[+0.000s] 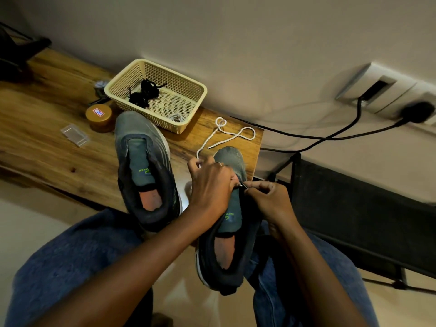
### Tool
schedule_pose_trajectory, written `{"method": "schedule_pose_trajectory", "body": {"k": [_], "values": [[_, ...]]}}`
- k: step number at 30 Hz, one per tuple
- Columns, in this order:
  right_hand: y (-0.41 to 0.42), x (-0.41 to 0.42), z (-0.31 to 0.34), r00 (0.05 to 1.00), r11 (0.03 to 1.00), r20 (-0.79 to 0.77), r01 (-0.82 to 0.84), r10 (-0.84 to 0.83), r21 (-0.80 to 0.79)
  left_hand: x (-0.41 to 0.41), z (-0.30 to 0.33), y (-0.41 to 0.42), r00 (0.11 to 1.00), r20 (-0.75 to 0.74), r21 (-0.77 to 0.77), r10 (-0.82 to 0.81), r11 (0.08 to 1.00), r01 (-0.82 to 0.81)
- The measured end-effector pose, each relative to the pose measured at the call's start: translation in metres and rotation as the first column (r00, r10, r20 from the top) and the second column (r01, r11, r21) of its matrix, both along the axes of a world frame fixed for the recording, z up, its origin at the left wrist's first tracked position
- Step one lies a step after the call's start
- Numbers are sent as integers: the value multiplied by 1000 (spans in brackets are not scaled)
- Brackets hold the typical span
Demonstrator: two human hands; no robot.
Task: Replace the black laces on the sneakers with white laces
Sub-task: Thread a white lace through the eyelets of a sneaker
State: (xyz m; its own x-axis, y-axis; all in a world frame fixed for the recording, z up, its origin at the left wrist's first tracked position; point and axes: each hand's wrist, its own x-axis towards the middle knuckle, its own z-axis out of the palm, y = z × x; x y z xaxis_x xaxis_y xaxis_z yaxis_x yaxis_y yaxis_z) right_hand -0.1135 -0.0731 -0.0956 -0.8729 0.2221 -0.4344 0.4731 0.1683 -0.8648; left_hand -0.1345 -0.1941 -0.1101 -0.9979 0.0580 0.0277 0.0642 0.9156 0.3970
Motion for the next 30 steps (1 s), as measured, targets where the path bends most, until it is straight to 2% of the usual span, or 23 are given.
{"method": "schedule_pose_trajectory", "body": {"k": [7,14,20,23,25,28,30], "values": [[-2,0,0,1000,1000,8,3,-3,-4,3,0,2,998,-54,-53,16,998,-19],[-4,1,-2,1000,997,-21,-5,6,78,6,-6,7,997,-63,-43,48,998,-51],[-7,1,-6,999,992,-48,-1,7,125,6,1,11,999,-47,-116,28,993,-33],[-6,0,-6,999,990,-48,-13,20,142,5,-4,8,998,-34,-51,51,997,-53],[-6,0,-6,998,991,-50,-23,30,134,4,-10,4,996,-13,62,94,994,-93],[-7,1,-6,999,997,-48,-1,5,77,3,-15,0,993,32,193,110,974,-115],[-7,1,-5,998,999,-51,31,-30,22,3,-18,-1,995,42,214,87,972,-94]]}}
